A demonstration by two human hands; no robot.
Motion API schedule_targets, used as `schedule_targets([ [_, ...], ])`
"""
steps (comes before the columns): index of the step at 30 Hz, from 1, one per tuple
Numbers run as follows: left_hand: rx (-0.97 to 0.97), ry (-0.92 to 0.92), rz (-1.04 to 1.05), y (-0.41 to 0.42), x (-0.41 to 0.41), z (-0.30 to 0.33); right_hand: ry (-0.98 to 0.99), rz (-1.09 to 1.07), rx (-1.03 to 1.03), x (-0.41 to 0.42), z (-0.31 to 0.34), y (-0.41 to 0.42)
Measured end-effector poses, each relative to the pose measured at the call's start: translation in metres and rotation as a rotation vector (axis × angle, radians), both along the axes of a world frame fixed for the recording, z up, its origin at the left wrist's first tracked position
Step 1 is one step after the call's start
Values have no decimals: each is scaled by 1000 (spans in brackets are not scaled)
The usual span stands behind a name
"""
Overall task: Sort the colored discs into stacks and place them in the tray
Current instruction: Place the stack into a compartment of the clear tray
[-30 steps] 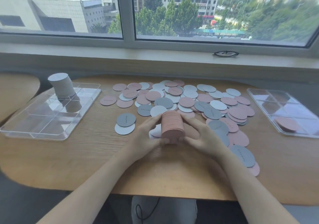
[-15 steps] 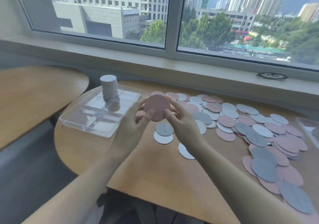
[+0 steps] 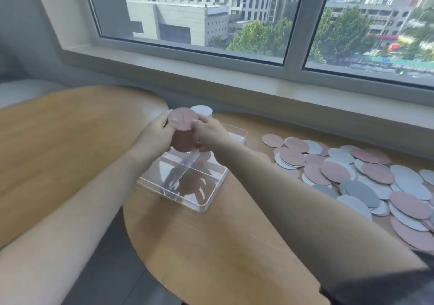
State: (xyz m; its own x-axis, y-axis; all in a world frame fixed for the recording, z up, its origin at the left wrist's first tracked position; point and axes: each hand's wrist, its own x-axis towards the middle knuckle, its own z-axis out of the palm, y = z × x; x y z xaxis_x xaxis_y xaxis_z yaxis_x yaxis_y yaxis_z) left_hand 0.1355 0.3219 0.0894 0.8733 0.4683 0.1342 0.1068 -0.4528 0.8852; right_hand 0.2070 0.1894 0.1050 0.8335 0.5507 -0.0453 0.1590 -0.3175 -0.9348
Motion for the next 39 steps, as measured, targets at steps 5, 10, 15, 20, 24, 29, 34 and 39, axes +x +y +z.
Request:
schedule_targets([
  [5, -57, 49, 58, 18, 18, -19, -89, 30, -154, 17, -11, 24],
  [10, 4, 111, 88, 25, 22, -34, -217, 65, -402, 22, -19, 32],
  [15, -74, 150, 174, 14, 22, -25, -155, -5, -248, 17, -22, 15],
  [20, 132, 105, 302, -9, 6, -21, -214, -1, -171, -8, -22, -48],
  [24, 254, -154, 285, -69, -28, -28, -293, -1, -130, -38, -27, -128],
  [29, 297, -295, -132, -184, -62, -45, -421, -20, -231, -67, -54, -230],
  [34, 490, -129, -444, -263, -54, -78, -533, -35, -436, -83, -77, -327],
  [39, 648, -20, -248, -288, -55, -98, -555, 4, -553, -88, -91, -385],
])
